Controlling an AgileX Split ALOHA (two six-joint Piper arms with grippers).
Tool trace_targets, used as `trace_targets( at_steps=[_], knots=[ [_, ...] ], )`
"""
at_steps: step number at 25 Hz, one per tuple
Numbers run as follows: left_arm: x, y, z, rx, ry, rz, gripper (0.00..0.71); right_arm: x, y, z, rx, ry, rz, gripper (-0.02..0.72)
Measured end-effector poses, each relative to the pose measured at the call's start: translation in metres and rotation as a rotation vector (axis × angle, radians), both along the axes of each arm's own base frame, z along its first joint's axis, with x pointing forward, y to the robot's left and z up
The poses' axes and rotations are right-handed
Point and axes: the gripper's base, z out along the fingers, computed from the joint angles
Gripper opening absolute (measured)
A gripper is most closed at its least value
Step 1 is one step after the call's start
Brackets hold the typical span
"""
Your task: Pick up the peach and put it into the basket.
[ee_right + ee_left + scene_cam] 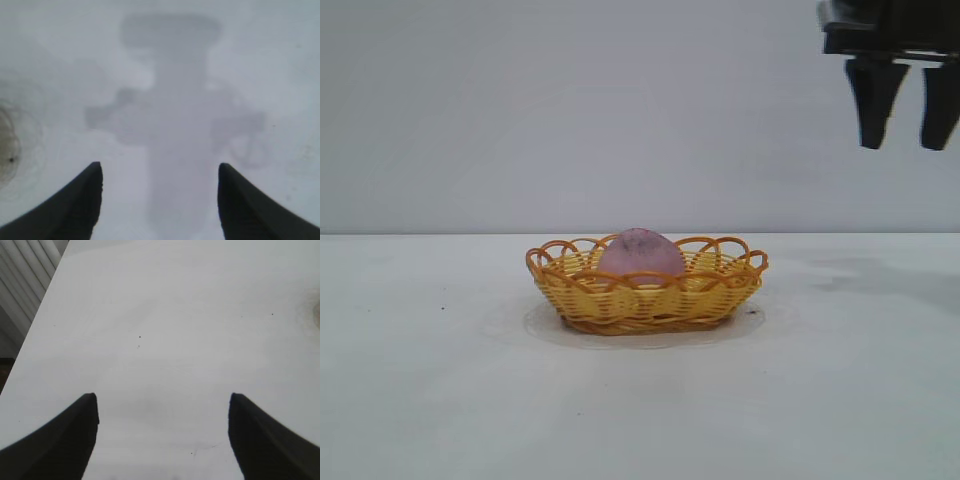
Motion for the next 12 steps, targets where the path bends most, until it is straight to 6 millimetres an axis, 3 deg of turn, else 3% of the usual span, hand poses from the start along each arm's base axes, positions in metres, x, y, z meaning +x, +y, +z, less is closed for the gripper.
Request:
trace_targets(
  at_steps=[4,7,12],
  knots=[
    [0.000,0.000,0.000,0.000,0.000,0.000,0.503,-0.008,-0.022,0.014,0.013,-0.019,-0.056,0.430],
    [0.000,0.000,0.000,0.000,0.000,0.000,0.503,-0.022,-0.027,0.032,0.016,-0.049,-0.066,0.430],
    [0.000,0.000,0.000,0.000,0.000,0.000,0.503,-0.064,-0.028,0.062,0.021,-0.086,-0.067,0.430]
  ],
)
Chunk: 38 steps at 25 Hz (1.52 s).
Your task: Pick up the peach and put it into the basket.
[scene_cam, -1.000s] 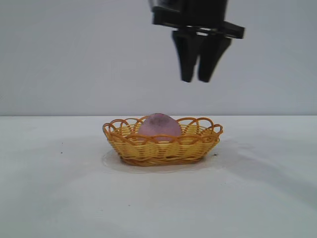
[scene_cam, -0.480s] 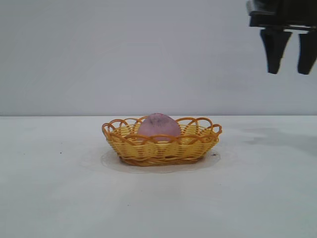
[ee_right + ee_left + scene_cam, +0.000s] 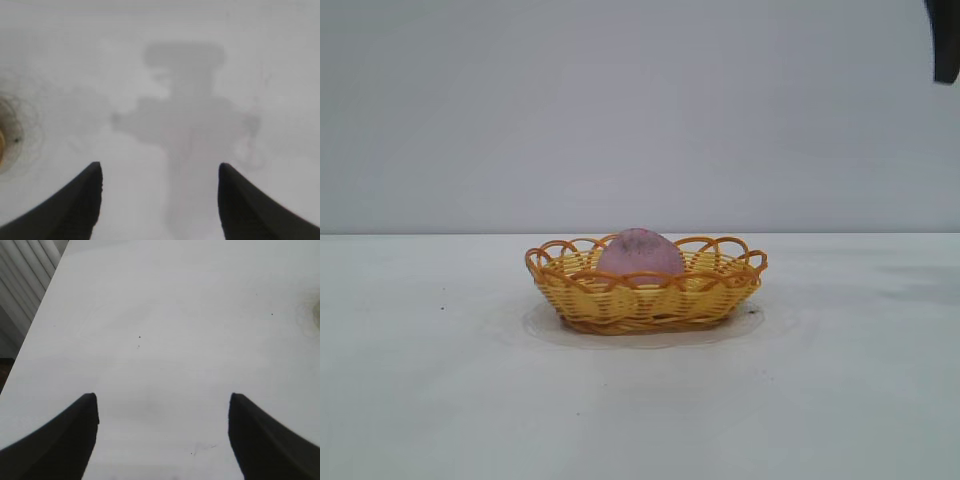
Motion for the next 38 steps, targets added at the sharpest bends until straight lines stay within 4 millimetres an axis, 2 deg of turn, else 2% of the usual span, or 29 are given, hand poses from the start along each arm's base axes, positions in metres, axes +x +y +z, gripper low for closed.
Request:
trace_targets(
  at_steps=[7,12,18,23,26,30,34,38],
  knots=[
    [0.000,0.000,0.000,0.000,0.000,0.000,0.503,-0.088,-0.003,0.036,-0.006,-0.097,-0.002,0.430],
    [0.000,0.000,0.000,0.000,0.000,0.000,0.503,-0.157,-0.005,0.051,-0.008,-0.223,-0.006,0.430],
    [0.000,0.000,0.000,0.000,0.000,0.000,0.503,-0.239,-0.006,0.048,0.009,-0.374,-0.008,0.430],
    [0.000,0.000,0.000,0.000,0.000,0.000,0.503,-0.298,-0.005,0.030,0.047,-0.503,-0.005,0.430],
    [0.000,0.000,0.000,0.000,0.000,0.000,0.503,-0.327,-0.006,0.017,0.051,-0.590,-0.004,0.430],
    [0.000,0.000,0.000,0.000,0.000,0.000,0.503,-0.353,-0.008,-0.006,0.038,-0.674,-0.005,0.430],
    [0.000,0.000,0.000,0.000,0.000,0.000,0.503,-0.368,-0.010,-0.026,0.019,-0.712,-0.009,0.430],
    [0.000,0.000,0.000,0.000,0.000,0.000,0.503,-0.376,-0.012,-0.031,0.011,-0.757,-0.030,0.430]
  ],
)
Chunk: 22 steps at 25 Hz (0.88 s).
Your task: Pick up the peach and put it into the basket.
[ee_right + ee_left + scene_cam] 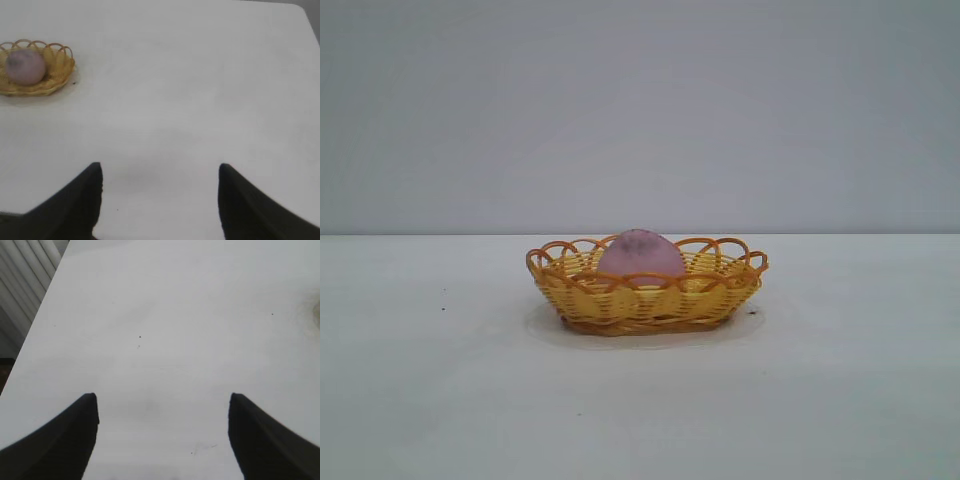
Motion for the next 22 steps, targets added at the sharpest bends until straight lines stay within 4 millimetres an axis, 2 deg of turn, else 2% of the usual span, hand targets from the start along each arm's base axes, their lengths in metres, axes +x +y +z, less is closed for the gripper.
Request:
trace_targets(
  at_steps=[6,16,17,18,22],
  knots=[
    [0.000,0.000,0.000,0.000,0.000,0.000,0.503,0.000,-0.010,0.000,0.066,0.002,-0.170,0.430],
    [0.000,0.000,0.000,0.000,0.000,0.000,0.503,0.003,-0.011,-0.002,0.060,-0.009,-0.122,0.430],
    [0.000,0.000,0.000,0.000,0.000,0.000,0.503,0.004,-0.011,-0.003,0.058,-0.012,-0.123,0.379],
    [0.000,0.000,0.000,0.000,0.000,0.000,0.503,0.004,-0.011,-0.002,0.057,-0.021,-0.124,0.362],
    [0.000,0.000,0.000,0.000,0.000,0.000,0.503,0.005,-0.012,-0.002,0.053,-0.028,-0.127,0.372]
  ],
)
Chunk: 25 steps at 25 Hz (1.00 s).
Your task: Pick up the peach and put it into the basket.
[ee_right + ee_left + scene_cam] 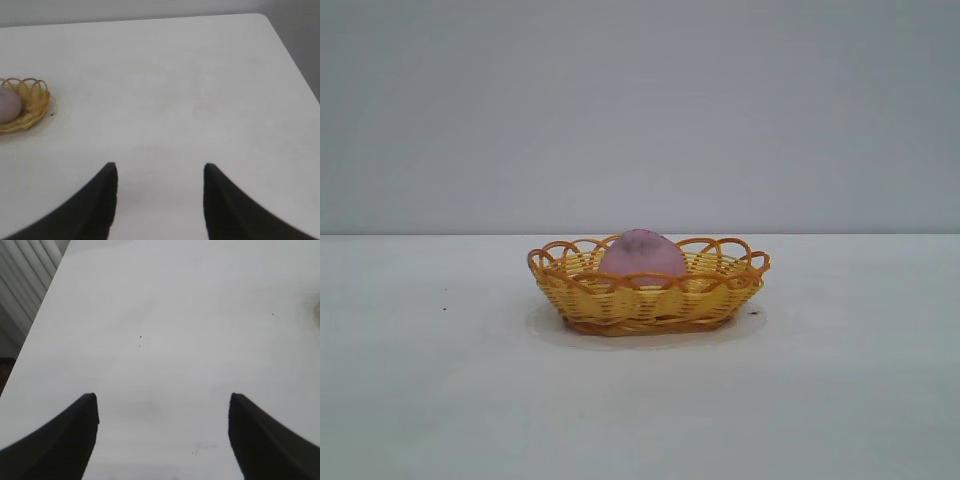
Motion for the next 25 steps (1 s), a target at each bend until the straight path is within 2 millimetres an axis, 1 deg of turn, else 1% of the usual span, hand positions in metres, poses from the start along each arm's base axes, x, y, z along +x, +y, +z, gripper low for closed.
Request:
trace_targets(
  at_steps=[15,16,17,25],
  knots=[
    [0.0000,0.0000,0.0000,0.000,0.000,0.000,0.503,0.0007,0.0000,-0.0020,-0.026,0.007,0.015,0.372],
    [0.0000,0.0000,0.0000,0.000,0.000,0.000,0.503,0.0007,0.0000,-0.0020,-0.026,0.007,0.015,0.330],
    [0.0000,0.0000,0.0000,0.000,0.000,0.000,0.503,0.0007,0.0000,-0.0020,-0.026,0.007,0.015,0.319],
    [0.0000,0.0000,0.0000,0.000,0.000,0.000,0.503,0.0007,0.0001,-0.0020,-0.025,0.007,0.016,0.322]
  ],
)
